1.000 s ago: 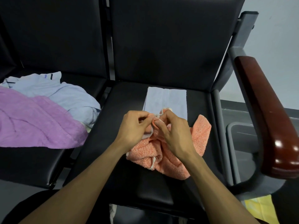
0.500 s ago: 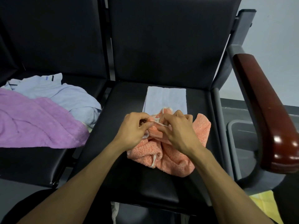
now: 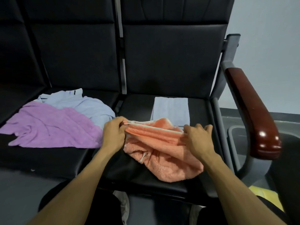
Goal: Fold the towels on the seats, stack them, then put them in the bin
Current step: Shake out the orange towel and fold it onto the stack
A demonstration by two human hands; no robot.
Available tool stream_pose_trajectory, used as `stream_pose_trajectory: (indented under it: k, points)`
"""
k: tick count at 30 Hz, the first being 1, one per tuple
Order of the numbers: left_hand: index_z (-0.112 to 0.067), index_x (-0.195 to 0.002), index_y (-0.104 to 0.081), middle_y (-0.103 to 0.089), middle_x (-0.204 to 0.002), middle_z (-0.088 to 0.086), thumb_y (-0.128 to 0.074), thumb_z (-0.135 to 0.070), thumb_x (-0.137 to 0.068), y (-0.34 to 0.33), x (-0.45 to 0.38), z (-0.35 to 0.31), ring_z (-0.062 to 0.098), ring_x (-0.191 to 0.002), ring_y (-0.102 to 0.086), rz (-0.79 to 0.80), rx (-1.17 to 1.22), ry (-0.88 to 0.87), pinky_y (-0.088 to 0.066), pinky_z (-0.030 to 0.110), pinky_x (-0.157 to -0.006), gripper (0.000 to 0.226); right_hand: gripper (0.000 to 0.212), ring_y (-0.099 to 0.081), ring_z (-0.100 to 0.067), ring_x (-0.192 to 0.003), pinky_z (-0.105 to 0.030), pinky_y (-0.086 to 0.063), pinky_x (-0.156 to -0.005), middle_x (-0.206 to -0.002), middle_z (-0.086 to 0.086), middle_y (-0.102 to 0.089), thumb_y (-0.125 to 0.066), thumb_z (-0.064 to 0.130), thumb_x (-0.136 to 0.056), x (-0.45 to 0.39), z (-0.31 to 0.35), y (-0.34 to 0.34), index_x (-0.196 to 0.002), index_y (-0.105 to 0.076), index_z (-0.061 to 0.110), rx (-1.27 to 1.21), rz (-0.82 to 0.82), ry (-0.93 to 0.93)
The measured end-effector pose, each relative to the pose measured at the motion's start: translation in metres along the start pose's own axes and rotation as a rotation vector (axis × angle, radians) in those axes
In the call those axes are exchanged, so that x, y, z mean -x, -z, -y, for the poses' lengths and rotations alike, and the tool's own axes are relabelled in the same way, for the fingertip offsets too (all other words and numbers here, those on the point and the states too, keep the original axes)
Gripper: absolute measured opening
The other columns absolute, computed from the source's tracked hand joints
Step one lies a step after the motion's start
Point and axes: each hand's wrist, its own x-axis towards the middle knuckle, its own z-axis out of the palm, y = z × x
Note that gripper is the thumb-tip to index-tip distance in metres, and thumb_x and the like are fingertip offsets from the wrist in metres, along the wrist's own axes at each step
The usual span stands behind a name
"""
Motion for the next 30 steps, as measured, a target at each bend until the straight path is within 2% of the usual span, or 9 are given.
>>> stream_pose_trajectory:
  k: [3, 7, 11, 14, 18, 21, 24, 27, 30]
  points:
    - [-0.01, -0.093, -0.073, -0.071, -0.082, -0.001, -0.059, 0.003, -0.092, 0.009, -0.002, 0.007, 0.015, -0.078, -0.064, -0.066, 0.003, 0.073, -0.049, 0.028, -0.07, 0.019, 0.012, -0.054, -0.022, -0.089, -0.039, -0.016, -0.076, -0.074, 0.006, -0.055, -0.056, 0.02, -0.09, 0.008, -0.01, 0.004, -0.085, -0.047, 0.026, -0.001, 0.041, -0.014]
    - [-0.008, -0.083, -0.07, -0.069, -0.074, 0.0, -0.058, 0.002, -0.092, 0.009, 0.0, 0.013, 0.019, -0.072, -0.065, -0.092, 0.029, 0.161, -0.051, 0.032, -0.065, 0.018, 0.008, -0.06, -0.024, -0.09, -0.048, -0.027, -0.098, -0.075, 0.006, -0.053, -0.049, 0.02, -0.092, 0.019, -0.018, 0.007, -0.088, -0.043, 0.024, -0.073, 0.133, 0.009]
    - [-0.006, -0.085, -0.07, -0.067, -0.073, 0.002, -0.059, 0.001, -0.094, 0.007, -0.004, 0.02, 0.013, -0.066, -0.057, -0.093, 0.086, 0.303, -0.042, 0.02, -0.056, 0.017, 0.018, -0.062, -0.017, -0.075, -0.04, -0.043, -0.077, -0.077, 0.009, -0.066, -0.062, 0.007, -0.088, 0.02, -0.03, 0.0, -0.092, -0.053, 0.023, -0.473, -0.121, -0.027]
    - [-0.005, -0.086, -0.071, -0.067, -0.075, 0.005, -0.06, -0.001, -0.096, 0.003, -0.006, 0.024, 0.013, -0.066, -0.057, -0.069, 0.107, 0.351, -0.04, 0.02, -0.055, 0.015, 0.009, -0.065, -0.004, -0.074, -0.029, -0.055, -0.07, -0.079, 0.011, -0.07, -0.072, 0.013, -0.089, 0.019, -0.032, 0.005, -0.087, -0.07, 0.021, -0.823, -0.149, -0.123]
    - [-0.007, -0.082, -0.07, -0.066, -0.073, 0.005, -0.06, -0.003, -0.097, -0.005, -0.007, 0.027, 0.013, -0.064, -0.055, -0.07, 0.133, 0.408, -0.04, 0.023, -0.054, 0.018, 0.012, -0.063, -0.013, -0.066, -0.024, -0.051, -0.063, -0.086, 0.0, -0.074, -0.065, 0.001, -0.091, 0.016, -0.023, 0.014, -0.083, -0.069, 0.009, -1.273, -0.051, -0.212]
    - [-0.01, -0.077, -0.069, -0.067, -0.073, 0.009, -0.06, -0.002, -0.096, -0.008, -0.009, 0.03, 0.018, -0.064, -0.056, -0.068, 0.16, 0.459, -0.045, 0.026, -0.058, 0.023, 0.02, -0.059, -0.016, -0.067, -0.022, -0.048, -0.058, -0.101, -0.003, -0.074, -0.061, -0.007, -0.089, 0.016, -0.018, 0.02, -0.075, -0.066, 0.006, -1.442, -0.032, -0.198]
    - [-0.008, -0.082, -0.07, -0.067, -0.074, 0.009, -0.058, -0.001, -0.097, -0.009, -0.01, 0.03, 0.019, -0.063, -0.059, -0.087, 0.235, 0.523, -0.052, 0.029, -0.059, 0.02, 0.032, -0.048, -0.014, -0.055, -0.023, -0.04, -0.052, -0.081, -0.016, -0.067, -0.056, -0.011, -0.085, 0.016, -0.017, 0.025, -0.064, -0.062, 0.012, -1.624, -0.01, -0.183]
    - [-0.002, -0.097, -0.071, -0.068, -0.084, 0.011, -0.056, 0.0, -0.1, -0.009, -0.01, 0.03, 0.021, -0.07, -0.068, -0.114, 0.343, 0.576, -0.06, 0.032, -0.064, 0.015, 0.024, -0.043, -0.016, -0.053, -0.027, -0.035, -0.052, -0.061, -0.011, -0.052, -0.058, -0.005, -0.081, 0.018, -0.023, 0.028, -0.064, -0.058, 0.012, -1.524, 0.064, -0.113]
    - [0.002, -0.099, -0.07, -0.068, -0.085, 0.012, -0.057, 0.002, -0.099, -0.007, -0.01, 0.033, 0.023, -0.073, -0.069, -0.137, 0.401, 0.598, -0.064, 0.034, -0.066, 0.013, 0.017, -0.056, -0.015, -0.061, -0.034, -0.046, -0.058, -0.064, 0.003, -0.062, -0.063, 0.009, -0.085, 0.021, -0.034, 0.023, -0.071, -0.057, 0.017, -0.924, 0.083, -0.021]
